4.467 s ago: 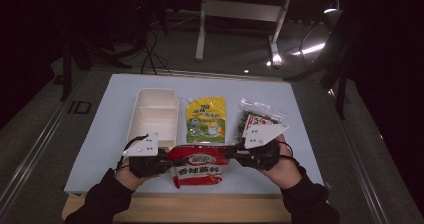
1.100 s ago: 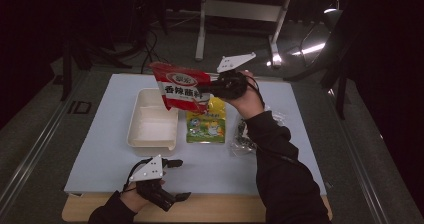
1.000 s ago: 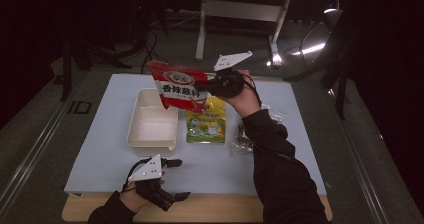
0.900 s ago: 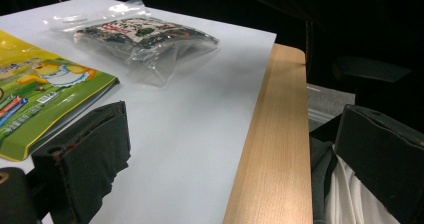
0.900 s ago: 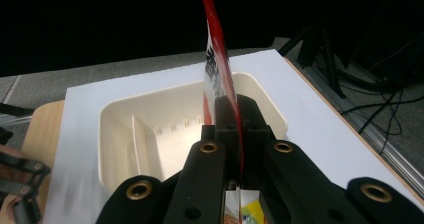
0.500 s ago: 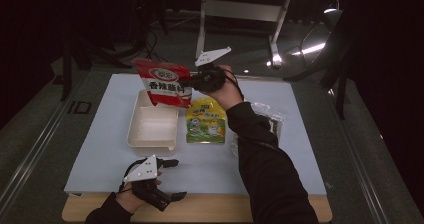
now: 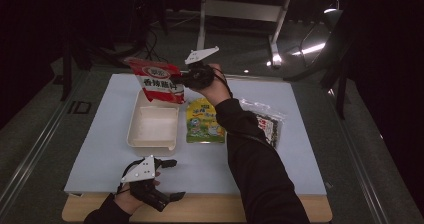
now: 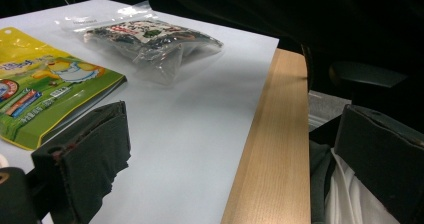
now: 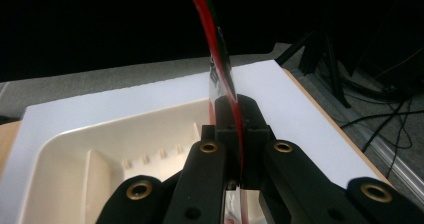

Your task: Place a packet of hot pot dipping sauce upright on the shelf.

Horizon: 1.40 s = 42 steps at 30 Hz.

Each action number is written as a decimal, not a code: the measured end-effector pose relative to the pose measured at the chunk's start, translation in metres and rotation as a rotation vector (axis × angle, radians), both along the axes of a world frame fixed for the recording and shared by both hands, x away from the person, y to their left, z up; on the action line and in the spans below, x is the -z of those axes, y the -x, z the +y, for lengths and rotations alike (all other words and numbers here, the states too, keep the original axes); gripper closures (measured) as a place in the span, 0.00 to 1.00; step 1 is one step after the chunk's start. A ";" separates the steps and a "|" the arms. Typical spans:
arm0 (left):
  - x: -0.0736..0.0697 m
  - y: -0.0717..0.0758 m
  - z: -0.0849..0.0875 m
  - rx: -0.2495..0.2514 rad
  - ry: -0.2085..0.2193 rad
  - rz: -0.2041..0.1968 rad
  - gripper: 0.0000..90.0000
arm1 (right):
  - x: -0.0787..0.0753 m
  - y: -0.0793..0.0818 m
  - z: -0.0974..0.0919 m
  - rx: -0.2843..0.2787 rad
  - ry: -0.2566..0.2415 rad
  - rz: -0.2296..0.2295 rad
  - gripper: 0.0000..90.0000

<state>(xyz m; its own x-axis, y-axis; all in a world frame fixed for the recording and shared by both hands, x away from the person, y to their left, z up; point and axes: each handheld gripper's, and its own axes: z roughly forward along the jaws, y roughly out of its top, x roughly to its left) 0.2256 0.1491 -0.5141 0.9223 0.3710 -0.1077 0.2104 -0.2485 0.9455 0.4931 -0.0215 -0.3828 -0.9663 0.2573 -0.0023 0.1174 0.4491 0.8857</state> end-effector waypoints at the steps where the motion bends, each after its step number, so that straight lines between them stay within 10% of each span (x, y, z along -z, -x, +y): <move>1: 0.000 0.000 0.000 0.000 0.000 0.000 0.02 | 0.003 -0.001 0.002 0.004 0.001 -0.010 1.00; 28: 0.002 0.002 0.000 0.009 0.002 0.007 0.04 | 0.055 -0.023 0.028 0.022 -0.019 0.041 1.00; 42: 0.003 0.002 -0.002 0.018 -0.003 0.010 0.04 | 0.052 -0.025 0.027 0.078 0.103 0.098 0.85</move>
